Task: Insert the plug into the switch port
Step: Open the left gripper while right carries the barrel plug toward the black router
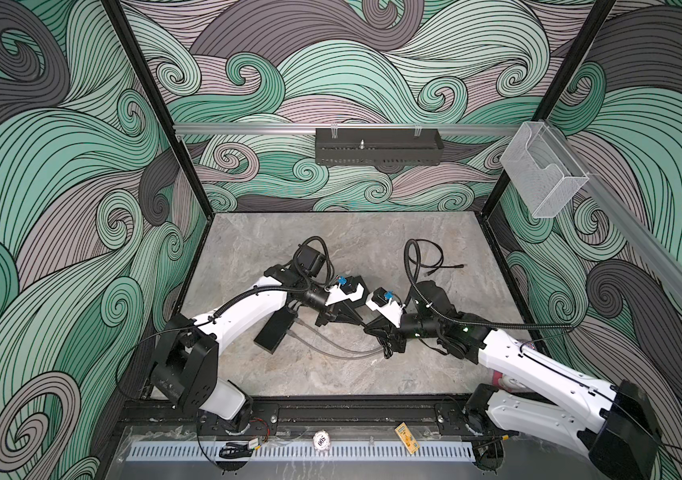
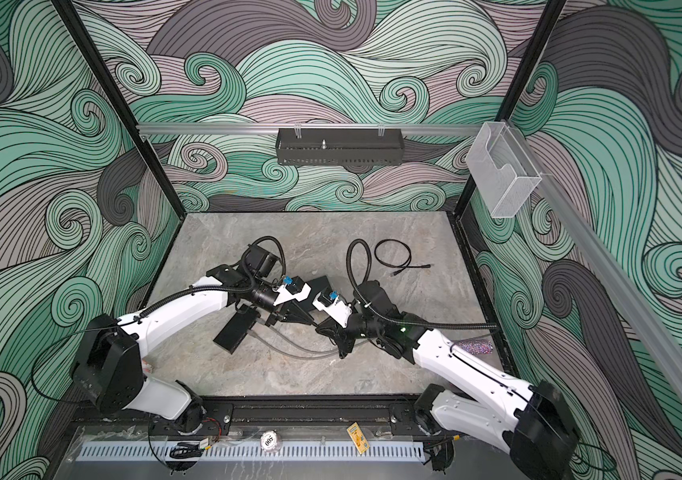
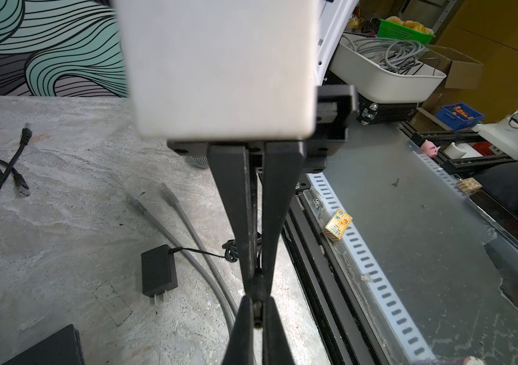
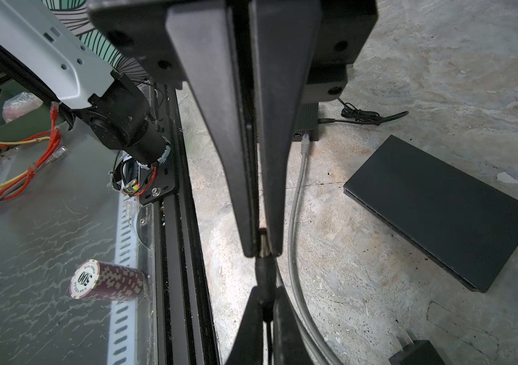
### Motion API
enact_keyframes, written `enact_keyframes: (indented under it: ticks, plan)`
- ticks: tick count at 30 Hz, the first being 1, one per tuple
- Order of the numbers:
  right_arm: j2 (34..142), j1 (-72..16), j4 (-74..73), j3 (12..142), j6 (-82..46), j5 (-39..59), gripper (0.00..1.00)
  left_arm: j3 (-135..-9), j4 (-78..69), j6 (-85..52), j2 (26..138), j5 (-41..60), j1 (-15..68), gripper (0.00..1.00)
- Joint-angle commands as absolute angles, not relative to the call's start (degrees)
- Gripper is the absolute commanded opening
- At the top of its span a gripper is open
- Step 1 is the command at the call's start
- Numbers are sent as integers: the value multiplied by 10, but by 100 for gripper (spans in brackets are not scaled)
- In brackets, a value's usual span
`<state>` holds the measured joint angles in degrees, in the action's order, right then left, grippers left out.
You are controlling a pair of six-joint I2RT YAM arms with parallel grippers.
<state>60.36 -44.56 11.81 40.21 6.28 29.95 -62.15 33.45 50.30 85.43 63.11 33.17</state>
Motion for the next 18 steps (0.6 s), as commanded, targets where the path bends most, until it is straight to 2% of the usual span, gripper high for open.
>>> enact_keyframes:
  ticks: [1,2,5,8,9,11,13,15,18]
  plan:
    - [603,-448,109,418,65,302,1,-645,351,513,858,634,337,13]
    - [601,-448,110,417,64,295,0,-645,343,503,856,620,337,29]
    - [590,-447,111,412,63,273,0,-635,307,468,841,577,338,33]
    - [589,-445,122,412,59,226,0,-615,223,382,819,492,338,49]
    - [593,-443,134,417,54,200,0,-613,201,344,804,446,338,50]
    - [618,-422,170,439,39,148,0,-617,148,186,770,249,339,53]
    - [650,-371,197,466,17,140,0,-624,135,87,745,94,337,60]
    - [682,-318,203,501,6,140,0,-639,155,7,728,39,327,61]
    - [721,-281,240,586,29,47,0,-630,153,-107,713,31,318,60]
